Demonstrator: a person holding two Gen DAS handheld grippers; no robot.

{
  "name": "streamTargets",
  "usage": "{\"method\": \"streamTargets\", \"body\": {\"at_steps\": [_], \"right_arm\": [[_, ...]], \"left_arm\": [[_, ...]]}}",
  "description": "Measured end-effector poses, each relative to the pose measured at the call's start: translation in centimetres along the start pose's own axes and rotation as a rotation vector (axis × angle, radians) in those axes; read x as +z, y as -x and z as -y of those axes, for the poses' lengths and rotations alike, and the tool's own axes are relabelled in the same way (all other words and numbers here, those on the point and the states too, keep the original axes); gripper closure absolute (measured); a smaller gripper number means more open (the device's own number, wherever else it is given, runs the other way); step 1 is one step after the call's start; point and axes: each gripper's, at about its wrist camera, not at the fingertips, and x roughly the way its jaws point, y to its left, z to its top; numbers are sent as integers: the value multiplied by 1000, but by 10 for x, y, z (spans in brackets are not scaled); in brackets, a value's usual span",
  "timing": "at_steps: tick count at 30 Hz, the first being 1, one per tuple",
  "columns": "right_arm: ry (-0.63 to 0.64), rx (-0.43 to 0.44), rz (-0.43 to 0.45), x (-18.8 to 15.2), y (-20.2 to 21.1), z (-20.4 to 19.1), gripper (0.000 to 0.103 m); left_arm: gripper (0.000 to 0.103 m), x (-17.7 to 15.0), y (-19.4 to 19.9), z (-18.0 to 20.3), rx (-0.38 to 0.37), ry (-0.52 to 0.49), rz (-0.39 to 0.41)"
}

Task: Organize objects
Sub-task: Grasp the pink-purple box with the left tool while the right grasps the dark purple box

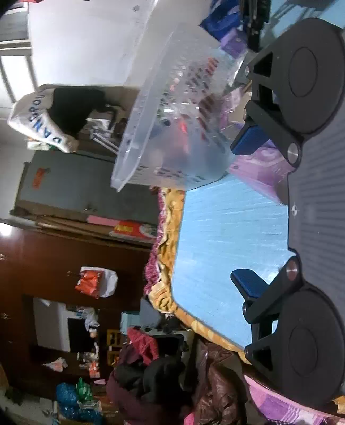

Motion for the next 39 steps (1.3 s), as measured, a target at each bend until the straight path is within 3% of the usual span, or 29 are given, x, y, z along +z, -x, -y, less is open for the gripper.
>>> {"method": "streamTargets", "body": {"at_steps": [3,7,10,11,12,21,39], "right_arm": [[10,-2,21,0,4,-2,58],[-15,9,55,0,8,1,59],[-26,4,78,0,12,2,59],[-23,3,86,0,14,1,59],[-17,5,92,-1,15,0,59],[8,2,143,-1,21,-5,61],[-3,32,320,-10,49,-5,61]], "left_arm": [[9,0,-14,18,-17,-96,-84],[10,-3,-20,38,14,-208,-116],[31,-3,-19,35,39,-183,-122],[46,-3,-20,32,23,-168,-131],[54,-3,-21,29,11,-154,-139],[55,-3,-5,16,-72,-79,-42],[55,-3,13,7,-69,-19,66]]}}
